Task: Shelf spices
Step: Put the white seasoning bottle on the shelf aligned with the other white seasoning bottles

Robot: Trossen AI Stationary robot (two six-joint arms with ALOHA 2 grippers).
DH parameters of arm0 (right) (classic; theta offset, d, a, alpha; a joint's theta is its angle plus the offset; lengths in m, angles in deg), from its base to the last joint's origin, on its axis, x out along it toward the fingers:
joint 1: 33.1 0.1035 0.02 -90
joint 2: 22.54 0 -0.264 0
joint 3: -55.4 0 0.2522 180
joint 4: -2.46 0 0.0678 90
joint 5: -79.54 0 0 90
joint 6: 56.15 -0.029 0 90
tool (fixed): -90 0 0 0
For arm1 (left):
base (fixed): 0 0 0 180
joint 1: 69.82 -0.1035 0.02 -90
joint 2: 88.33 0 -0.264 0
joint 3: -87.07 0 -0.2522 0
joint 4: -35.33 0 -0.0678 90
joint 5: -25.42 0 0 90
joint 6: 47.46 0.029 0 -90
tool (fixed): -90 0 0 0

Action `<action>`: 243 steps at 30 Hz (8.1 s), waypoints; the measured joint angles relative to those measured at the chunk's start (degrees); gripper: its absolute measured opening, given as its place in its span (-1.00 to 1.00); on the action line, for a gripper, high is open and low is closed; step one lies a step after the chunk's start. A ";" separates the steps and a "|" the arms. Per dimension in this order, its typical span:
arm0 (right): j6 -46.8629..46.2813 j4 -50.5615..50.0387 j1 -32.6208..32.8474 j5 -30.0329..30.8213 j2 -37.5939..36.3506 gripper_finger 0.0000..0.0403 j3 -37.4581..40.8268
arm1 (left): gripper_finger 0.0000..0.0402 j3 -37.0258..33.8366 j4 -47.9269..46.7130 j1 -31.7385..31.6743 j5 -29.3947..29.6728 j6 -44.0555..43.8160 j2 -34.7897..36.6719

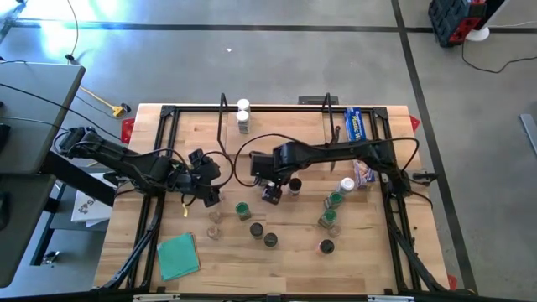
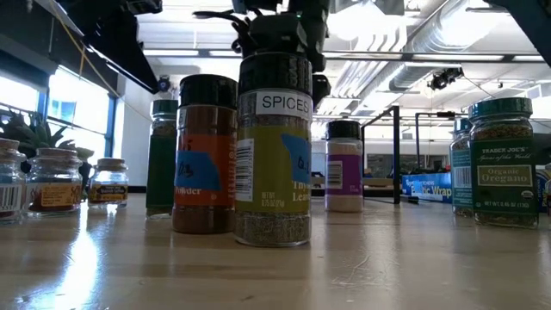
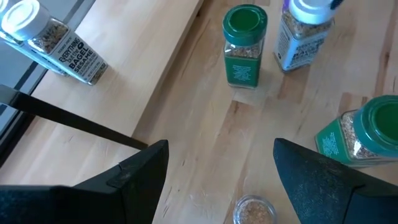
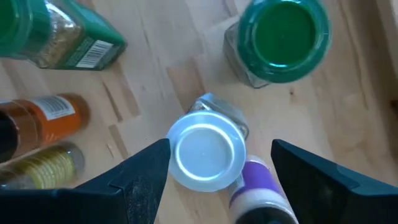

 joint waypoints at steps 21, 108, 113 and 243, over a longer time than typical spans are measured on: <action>-1.52 -5.80 -1.08 3.91 -0.14 0.39 -5.64 | 0.42 0.00 0.37 -0.02 0.18 -0.52 0.00; 12.13 -13.20 -3.69 2.47 -0.73 -0.05 -11.56 | 0.42 1.06 -3.75 3.32 -0.88 -3.80 2.60; 19.82 -14.35 -7.03 7.01 -0.73 -0.05 -21.05 | 0.42 2.50 -7.45 5.46 0.53 -5.97 7.68; 32.12 34.47 -20.37 2.34 6.68 -1.00 0.10 | 0.42 2.51 -6.08 7.06 5.53 -7.57 15.80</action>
